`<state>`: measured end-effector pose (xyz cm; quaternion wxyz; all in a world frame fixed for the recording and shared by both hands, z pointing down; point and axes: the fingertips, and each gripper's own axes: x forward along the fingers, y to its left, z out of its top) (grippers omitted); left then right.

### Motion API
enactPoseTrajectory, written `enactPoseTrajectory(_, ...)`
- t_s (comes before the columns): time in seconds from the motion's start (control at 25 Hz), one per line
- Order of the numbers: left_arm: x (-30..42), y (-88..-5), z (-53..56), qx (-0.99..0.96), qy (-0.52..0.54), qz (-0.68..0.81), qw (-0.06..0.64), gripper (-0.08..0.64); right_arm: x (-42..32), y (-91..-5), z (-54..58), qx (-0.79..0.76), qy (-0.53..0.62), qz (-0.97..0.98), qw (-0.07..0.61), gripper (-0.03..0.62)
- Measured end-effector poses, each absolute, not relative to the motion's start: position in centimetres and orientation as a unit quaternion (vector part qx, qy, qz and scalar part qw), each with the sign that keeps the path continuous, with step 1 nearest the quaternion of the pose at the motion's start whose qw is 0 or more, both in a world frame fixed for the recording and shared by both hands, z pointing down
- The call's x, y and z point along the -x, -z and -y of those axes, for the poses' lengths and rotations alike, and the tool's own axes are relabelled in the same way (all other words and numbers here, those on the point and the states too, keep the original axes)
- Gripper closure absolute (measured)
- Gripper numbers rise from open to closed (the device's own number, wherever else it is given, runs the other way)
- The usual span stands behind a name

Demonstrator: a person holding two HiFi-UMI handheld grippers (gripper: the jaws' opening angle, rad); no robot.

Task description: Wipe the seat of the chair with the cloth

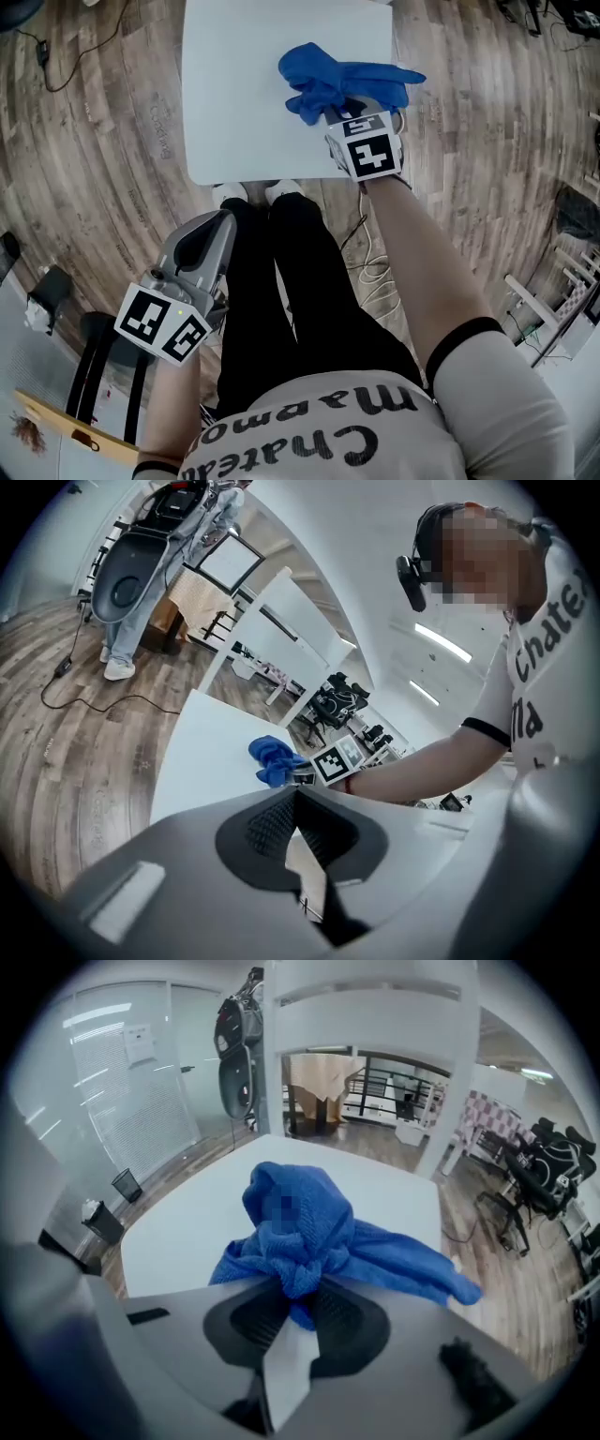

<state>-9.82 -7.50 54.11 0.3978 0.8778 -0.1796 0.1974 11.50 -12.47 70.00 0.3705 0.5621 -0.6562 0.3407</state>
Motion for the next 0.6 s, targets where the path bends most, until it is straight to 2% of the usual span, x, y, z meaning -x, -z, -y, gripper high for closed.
enactPoseTrajectory(0.28, 5.5, -54.8, 6.5, -0.874, -0.216, 0.175, 0.399, 0.554, -20.2, -69.8, 7.8, -0.626, -0.345, 0.605, 0.351, 0.526)
enactPoseTrajectory(0.48, 3.0, -54.3, 6.1, -0.875, -0.219, 0.172, 0.397, 0.554, -24.4, -69.5, 4.3, -0.644, -0.363, 0.564, 0.368, 0.526)
enactPoseTrajectory(0.6, 2.5, -53.4, 5.9, -0.880, -0.218, 0.176, 0.384, 0.554, -25.1, -66.4, 3.6, -0.665, -0.326, 0.563, 0.367, 0.528)
